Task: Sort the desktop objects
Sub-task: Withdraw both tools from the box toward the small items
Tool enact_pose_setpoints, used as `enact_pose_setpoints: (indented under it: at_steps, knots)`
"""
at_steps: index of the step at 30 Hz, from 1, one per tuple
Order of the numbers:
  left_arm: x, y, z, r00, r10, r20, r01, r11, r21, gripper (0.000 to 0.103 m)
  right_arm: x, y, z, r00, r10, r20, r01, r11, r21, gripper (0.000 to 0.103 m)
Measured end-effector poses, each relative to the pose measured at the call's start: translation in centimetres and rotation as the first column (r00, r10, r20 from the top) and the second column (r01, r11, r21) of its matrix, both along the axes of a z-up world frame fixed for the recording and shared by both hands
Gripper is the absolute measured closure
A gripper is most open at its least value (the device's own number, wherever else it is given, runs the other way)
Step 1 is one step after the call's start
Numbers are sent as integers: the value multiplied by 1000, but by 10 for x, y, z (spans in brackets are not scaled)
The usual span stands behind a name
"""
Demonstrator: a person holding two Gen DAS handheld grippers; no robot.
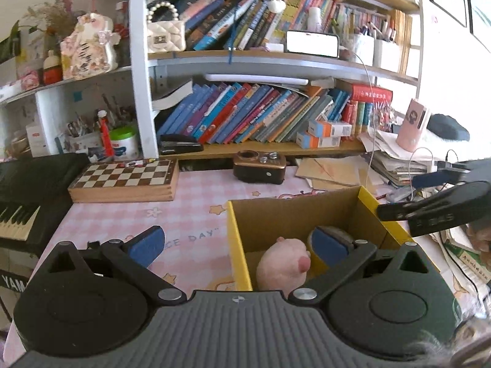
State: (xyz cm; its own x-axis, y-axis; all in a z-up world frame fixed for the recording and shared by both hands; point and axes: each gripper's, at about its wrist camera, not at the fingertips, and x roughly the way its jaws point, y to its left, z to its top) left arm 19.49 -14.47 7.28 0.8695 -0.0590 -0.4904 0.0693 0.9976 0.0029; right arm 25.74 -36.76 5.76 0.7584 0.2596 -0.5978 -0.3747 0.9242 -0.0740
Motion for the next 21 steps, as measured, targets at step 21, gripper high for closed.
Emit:
enact_pose_setpoints:
  at_steps: [21]
  knots:
    - [-108,64,-39,1000,-5,-25,4,999,-32,0,-160,41,-37,960,-281,9,280,957,74,6]
